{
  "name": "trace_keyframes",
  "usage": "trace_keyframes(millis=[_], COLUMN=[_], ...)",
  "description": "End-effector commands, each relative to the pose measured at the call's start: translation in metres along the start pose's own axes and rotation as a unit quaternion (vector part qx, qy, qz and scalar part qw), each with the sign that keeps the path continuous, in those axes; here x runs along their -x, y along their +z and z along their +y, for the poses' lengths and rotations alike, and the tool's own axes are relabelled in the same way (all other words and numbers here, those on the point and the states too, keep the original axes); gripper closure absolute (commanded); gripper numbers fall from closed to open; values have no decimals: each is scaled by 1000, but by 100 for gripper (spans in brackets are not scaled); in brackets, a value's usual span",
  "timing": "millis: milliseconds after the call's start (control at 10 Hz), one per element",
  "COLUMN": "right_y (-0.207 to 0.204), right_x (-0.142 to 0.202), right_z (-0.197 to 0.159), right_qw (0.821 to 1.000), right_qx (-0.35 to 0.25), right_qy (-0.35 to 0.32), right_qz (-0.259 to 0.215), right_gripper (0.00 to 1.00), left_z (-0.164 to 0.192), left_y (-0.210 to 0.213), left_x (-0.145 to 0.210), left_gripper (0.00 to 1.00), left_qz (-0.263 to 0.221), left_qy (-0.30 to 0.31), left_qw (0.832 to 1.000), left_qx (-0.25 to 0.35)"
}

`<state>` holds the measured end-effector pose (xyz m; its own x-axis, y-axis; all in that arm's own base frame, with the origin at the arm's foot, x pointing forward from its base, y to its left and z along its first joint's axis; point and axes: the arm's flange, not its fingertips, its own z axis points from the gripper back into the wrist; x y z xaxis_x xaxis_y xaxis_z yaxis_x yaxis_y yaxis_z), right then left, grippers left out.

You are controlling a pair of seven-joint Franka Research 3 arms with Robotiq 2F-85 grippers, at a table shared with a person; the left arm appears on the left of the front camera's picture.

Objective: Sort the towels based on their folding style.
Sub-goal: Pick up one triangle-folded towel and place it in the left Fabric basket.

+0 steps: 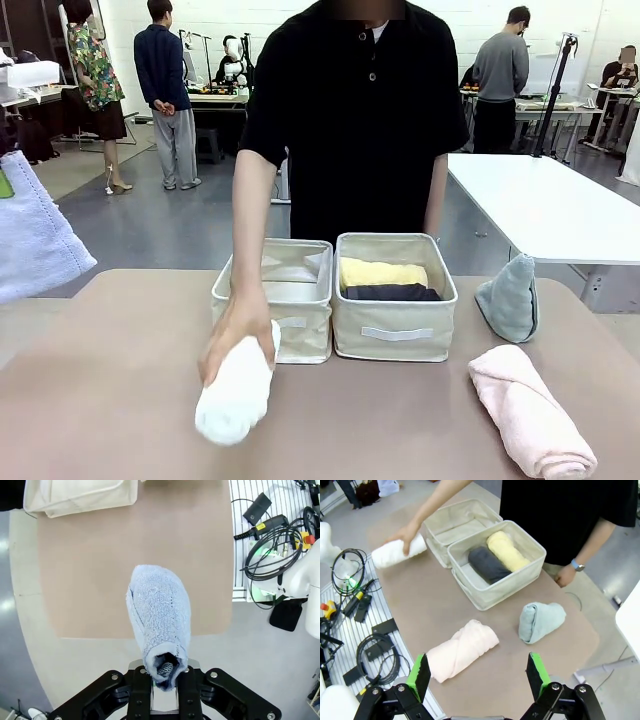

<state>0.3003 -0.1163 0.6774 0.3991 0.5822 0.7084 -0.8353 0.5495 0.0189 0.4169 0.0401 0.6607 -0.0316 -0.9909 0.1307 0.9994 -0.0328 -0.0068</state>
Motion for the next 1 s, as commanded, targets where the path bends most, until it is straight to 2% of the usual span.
trace_keyframes(millis=[0, 300, 400, 700, 900], right_y=[-5, -5, -5, -5, -5], right_x=[2, 2, 2, 2, 2], right_z=[0, 0, 0, 0, 0], right_qw=[1000, 1000, 1000, 1000, 1000], right_qx=[-3, -3, -3, -3, -3], right_qy=[5, 5, 5, 5, 5], right_qz=[-15, -15, -15, -15, -15], right_gripper=[0, 0, 0, 0, 0], left_z=[11, 25, 29, 39, 57], left_y=[6, 9, 20, 52, 52], left_x=[-3, -34, -64, -172, -246], left_gripper=[85, 85, 85, 85, 85], left_qz=[-5, 14, 23, 90, 84], left_qy=[2, -26, -42, -81, -105], left_qw=[1000, 999, 999, 992, 991], left_qx=[5, 15, 4, -17, -2])
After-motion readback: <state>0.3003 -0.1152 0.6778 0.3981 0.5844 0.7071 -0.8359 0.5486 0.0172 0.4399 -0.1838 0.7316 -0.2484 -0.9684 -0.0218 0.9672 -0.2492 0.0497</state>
